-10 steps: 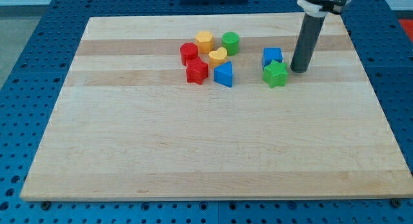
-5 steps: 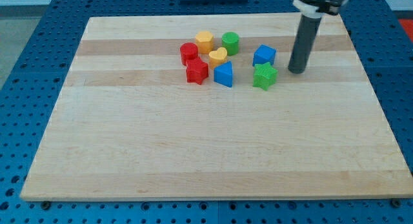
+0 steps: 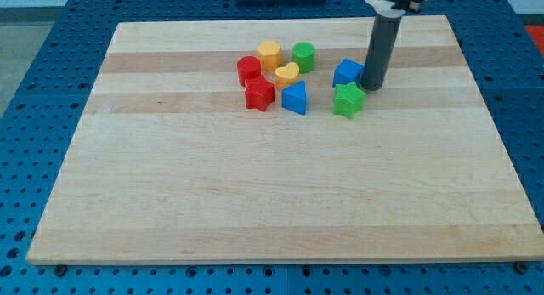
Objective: Slide the blue cube to the bottom right side of the green circle
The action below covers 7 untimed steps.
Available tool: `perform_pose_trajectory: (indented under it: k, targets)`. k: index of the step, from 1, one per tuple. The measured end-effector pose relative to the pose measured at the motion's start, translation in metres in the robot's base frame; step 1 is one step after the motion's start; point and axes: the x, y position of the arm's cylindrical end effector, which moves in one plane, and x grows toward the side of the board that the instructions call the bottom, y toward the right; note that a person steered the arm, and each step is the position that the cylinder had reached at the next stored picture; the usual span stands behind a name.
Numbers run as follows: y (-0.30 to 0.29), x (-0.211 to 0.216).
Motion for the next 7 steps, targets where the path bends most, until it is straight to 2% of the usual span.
perform_pose_trajectory:
  k: [3, 5, 6, 7]
  targets:
    - [-0.030, -0.006]
    - [-0.010, -0.006]
    - [0.019, 0.009]
    - [0.031, 0.051]
